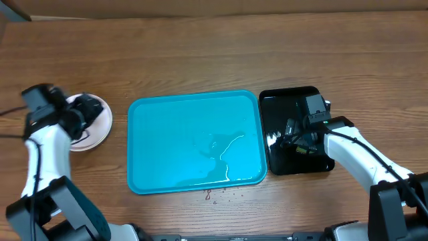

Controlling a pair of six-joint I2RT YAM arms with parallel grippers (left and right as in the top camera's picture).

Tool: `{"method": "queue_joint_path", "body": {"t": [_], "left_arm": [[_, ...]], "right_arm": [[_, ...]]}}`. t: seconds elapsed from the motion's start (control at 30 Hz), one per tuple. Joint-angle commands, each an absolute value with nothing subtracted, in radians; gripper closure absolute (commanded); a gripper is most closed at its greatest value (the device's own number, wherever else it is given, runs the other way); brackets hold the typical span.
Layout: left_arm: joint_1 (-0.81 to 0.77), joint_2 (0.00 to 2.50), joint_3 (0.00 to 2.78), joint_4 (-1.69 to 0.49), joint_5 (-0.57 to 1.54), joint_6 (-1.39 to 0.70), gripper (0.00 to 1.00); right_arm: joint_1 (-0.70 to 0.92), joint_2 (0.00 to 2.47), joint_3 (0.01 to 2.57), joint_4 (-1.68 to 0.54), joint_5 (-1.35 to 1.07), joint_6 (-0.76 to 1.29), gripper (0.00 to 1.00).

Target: Clean dirty plates on tray and stack at the side

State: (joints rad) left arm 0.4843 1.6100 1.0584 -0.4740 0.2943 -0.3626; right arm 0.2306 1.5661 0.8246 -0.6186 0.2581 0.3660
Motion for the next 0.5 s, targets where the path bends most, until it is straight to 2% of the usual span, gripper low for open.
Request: {"method": "queue_joint_path", "body": {"t": [0.0,0.03,0.2,0.47], "left_arm": [[0.378,1.58,1.065,-0.458,0.319,-0.29,0.16],[0.353,1.58,1.065,-0.451,0.299,-0.291,0.0],[0.271,1.581,1.065,-0.449,0.233,-0.291,0.0],[0.255,1.581,1.065,-0.448,0.233,-0.291,0.0]], "right_arm": [[0.228,1.565,0.823,-0.614,0.265,0.37,0.0],[0.228,1.565,0.823,-0.614,0.265,0.37,0.0],[0.228,1.565,0.823,-0.614,0.265,0.37,0.0],[0.228,1.565,0.823,-0.614,0.265,0.37,0.0]]}}
